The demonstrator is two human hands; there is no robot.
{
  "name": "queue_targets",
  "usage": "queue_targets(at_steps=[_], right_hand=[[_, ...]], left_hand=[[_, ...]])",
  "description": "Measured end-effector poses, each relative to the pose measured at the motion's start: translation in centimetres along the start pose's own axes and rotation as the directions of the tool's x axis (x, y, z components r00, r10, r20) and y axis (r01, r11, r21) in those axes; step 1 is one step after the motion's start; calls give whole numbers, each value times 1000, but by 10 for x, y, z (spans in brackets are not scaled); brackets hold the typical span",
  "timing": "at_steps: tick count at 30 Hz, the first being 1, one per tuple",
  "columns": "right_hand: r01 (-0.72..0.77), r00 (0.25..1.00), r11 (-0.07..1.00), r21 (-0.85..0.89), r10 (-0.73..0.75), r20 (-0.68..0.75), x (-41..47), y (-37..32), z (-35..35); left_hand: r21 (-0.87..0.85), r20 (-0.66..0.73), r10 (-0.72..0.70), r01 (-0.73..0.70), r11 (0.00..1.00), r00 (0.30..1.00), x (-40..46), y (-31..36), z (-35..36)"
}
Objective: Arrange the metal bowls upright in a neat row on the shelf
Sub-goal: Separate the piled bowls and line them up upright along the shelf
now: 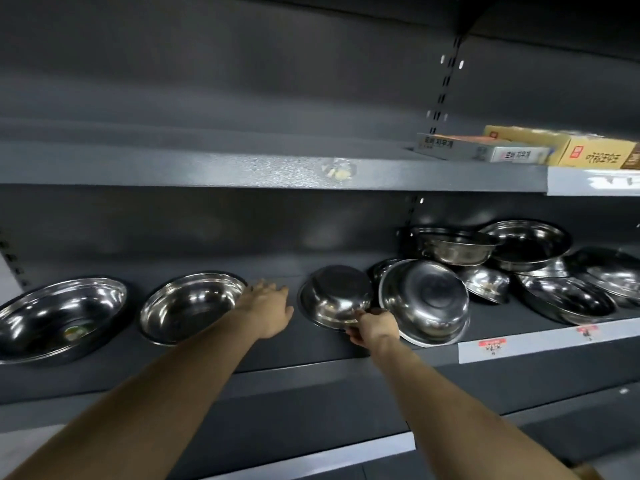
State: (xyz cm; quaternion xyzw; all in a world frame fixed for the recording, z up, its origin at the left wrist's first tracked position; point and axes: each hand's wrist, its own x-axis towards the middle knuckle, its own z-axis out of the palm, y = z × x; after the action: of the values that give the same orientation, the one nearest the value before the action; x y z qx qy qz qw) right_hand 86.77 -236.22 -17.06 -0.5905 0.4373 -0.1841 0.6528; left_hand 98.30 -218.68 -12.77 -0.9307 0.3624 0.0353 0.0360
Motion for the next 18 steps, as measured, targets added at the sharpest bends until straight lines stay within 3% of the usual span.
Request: queue_targets(at_steps=[7, 14, 18], right_hand=[[-33, 996, 999, -11, 33, 87, 28, 0, -14], [30, 995, 991, -133, -17, 96, 54, 5, -7], [131, 991, 957, -257, -117, 67, 59, 12, 0]], left_hand=[[-46, 57, 31, -28, 999, 998, 35, 29, 16], [-125, 106, -33, 47, 991, 994, 66, 42, 36], [-315, 136, -88, 127, 940, 987, 79, 47, 46]])
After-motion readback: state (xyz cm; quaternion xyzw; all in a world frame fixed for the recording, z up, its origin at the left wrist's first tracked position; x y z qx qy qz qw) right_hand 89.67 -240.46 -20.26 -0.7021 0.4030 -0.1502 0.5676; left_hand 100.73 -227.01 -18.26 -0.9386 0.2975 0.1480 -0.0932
